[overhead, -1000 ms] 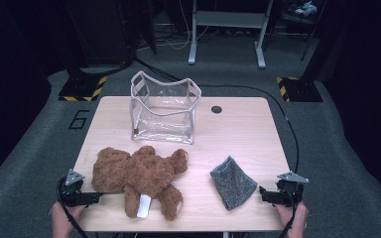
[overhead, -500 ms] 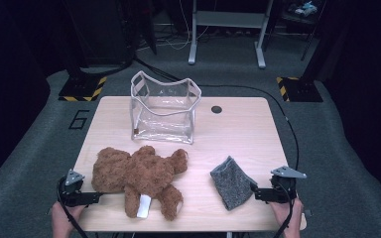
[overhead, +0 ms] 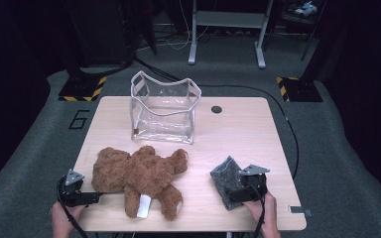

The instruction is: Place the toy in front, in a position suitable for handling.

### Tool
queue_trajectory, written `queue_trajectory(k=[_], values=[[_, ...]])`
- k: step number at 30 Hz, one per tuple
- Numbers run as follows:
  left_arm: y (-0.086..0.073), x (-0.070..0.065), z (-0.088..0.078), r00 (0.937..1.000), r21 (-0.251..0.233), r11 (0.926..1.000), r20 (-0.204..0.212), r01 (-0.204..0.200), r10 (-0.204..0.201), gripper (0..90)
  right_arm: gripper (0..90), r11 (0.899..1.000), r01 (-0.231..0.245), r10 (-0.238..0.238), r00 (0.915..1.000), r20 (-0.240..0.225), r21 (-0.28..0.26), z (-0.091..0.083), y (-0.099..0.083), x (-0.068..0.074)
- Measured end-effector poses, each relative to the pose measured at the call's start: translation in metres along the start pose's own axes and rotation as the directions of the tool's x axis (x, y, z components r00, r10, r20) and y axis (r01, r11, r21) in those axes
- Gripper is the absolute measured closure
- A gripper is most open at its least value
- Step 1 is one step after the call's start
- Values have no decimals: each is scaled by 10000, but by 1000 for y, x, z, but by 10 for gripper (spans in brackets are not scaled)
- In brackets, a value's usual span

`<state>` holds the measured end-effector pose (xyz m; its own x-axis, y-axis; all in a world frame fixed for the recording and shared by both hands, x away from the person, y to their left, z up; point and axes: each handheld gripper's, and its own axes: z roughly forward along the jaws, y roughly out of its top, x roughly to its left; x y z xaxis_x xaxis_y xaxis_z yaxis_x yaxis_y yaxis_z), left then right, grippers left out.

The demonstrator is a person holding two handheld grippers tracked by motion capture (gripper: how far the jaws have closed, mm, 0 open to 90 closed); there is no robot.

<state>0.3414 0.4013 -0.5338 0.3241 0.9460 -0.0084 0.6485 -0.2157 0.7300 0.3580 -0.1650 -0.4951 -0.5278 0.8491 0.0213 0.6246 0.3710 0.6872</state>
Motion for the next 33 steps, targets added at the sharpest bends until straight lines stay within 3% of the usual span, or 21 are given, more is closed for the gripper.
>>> queue_trajectory(k=[7,10,17,23,24,25,26,29,33], values=[[0,0,0,10000,-4,10000,-3,-4,4,8,0,9991,84,-83,10000,-43,408,14,2,3],[0,0,0,10000,1,10000,4,21,-21,8,51,9974,-123,126,9999,-39,717,20,1,0],[0,0,0,10000,-8,10000,-6,1,-1,8,152,9967,4,-21,9998,200,817,23,-1,1],[0,0,0,10000,-12,10000,-25,-3,3,9,377,9981,-112,95,9995,293,606,19,-2,0],[0,0,-1,10000,102,9999,13,-22,22,9,485,9987,-11,2,9998,179,516,17,-3,-1],[0,0,0,10000,-19,10000,-28,0,0,9,524,9984,-154,147,9998,121,543,16,-3,0],[0,0,0,10000,-10,10000,-27,0,0,9,524,9984,-154,147,9998,121,543,16,-3,0],[0,0,0,10000,27,10000,-28,-6,6,10,665,9994,-199,198,9998,7,301,14,-4,-2],[0,0,0,10000,-9,10000,-29,-3,3,10,714,9995,-309,309,9995,-38,103,12,-5,-3]])
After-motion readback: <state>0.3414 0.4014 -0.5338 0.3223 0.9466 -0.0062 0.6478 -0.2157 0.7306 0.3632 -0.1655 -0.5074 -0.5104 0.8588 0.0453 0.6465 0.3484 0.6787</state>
